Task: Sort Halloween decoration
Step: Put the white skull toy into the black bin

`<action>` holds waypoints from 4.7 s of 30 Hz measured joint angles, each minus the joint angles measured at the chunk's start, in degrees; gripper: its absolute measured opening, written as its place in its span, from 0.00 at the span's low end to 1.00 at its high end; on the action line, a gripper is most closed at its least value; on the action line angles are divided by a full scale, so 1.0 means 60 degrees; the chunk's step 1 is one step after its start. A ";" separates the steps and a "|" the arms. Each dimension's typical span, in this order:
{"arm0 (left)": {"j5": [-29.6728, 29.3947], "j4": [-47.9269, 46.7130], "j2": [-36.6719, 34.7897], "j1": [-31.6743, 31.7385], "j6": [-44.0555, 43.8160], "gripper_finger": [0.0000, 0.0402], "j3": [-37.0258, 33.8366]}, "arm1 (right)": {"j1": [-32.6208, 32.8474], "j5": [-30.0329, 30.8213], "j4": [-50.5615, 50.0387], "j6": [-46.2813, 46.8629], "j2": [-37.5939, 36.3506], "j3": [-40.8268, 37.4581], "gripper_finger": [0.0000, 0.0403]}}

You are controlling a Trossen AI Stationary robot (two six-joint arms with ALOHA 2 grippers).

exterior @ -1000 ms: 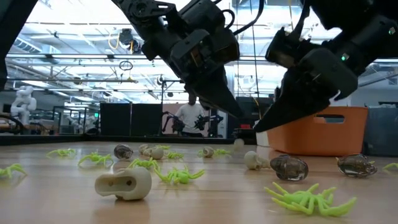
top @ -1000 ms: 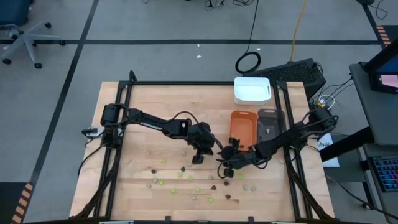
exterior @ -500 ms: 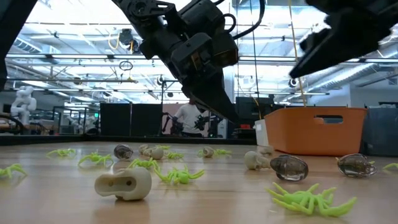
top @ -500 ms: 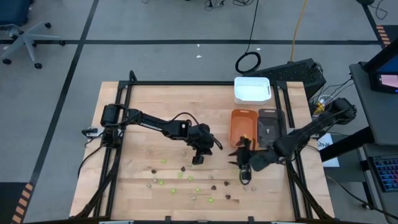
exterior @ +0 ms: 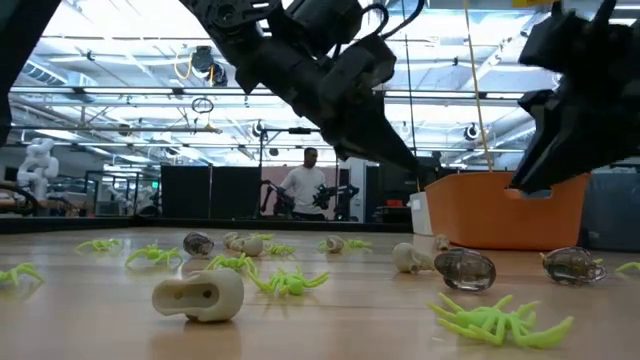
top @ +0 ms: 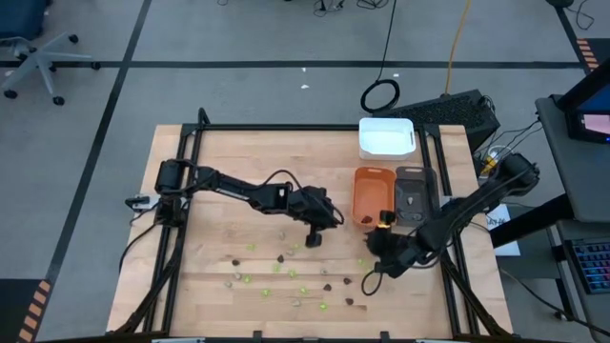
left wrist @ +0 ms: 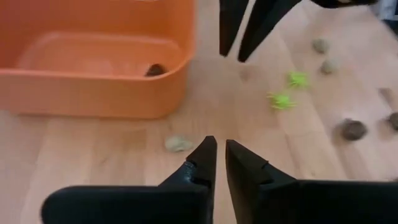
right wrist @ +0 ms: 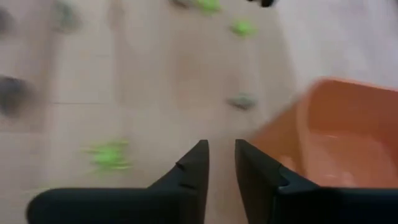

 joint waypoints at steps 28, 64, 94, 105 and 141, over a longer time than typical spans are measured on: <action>-0.1009 0.1041 0.0855 0.0173 -0.0229 0.16 0.0000 | -0.0043 0.1000 -0.0614 0.0795 -0.0527 0.0000 0.01; 0.0263 0.2172 0.3085 -0.0164 0.0502 0.16 0.1125 | 0.1198 -0.0232 0.2037 0.1728 0.1094 0.0000 0.01; -0.1610 -0.2523 -0.0145 -0.1245 0.0219 0.16 0.0157 | 0.0373 0.1225 0.4475 0.1512 0.3545 0.0004 0.46; -0.2340 -0.2328 -0.0146 -0.1750 -0.0274 0.16 -0.0295 | -0.0666 -0.0528 0.4692 0.1396 0.3512 0.0029 0.45; -0.2473 -0.2307 -0.0146 -0.2105 -0.0205 0.16 -0.0280 | -0.0456 -0.1308 0.3193 -0.0239 0.0870 -0.0033 0.02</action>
